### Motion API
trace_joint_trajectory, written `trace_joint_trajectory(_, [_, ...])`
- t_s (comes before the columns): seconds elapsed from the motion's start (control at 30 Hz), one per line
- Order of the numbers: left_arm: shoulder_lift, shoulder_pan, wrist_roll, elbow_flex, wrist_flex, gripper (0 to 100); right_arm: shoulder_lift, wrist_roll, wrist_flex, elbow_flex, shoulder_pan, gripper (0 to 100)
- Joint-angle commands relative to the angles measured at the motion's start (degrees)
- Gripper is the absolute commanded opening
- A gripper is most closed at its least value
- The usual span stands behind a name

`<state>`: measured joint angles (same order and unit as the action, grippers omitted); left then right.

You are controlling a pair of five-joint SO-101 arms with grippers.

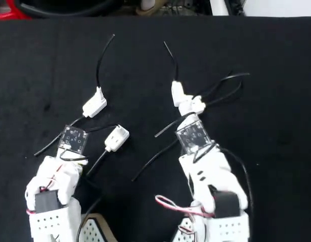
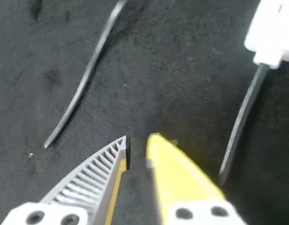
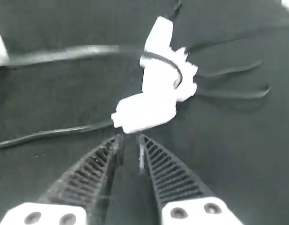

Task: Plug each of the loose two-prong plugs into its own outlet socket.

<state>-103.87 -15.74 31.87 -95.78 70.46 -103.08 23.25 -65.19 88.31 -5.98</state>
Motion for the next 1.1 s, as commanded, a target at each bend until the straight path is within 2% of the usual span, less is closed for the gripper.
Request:
trace_joint_trajectory(0.0, [-0.44, 2.33, 0.00, -0.40, -1.14, 5, -4.00, 0.09, 4.92, 8.40, 3.87, 5.4])
trace_joint_trajectory(0.17, [-0.26, 3.12, 0.00, -1.54, -0.88, 3, -3.91, 0.44, -0.70, 8.31, 8.18, 5.4])
trace_joint_trajectory(0.3, [-0.26, 3.03, 0.18, -1.54, 3.16, 3, -4.26, 0.44, -9.58, 8.22, 9.05, 5.4])
trace_joint_trajectory(0.53, [-0.26, -0.57, 0.18, -1.54, 3.78, 3, -3.91, 0.44, -9.05, 8.22, 9.14, 5.4])
trace_joint_trajectory(1.07, [-0.26, -0.40, 0.18, -1.54, 3.78, 3, -3.91, 0.44, -9.05, 8.22, 9.14, 5.4])
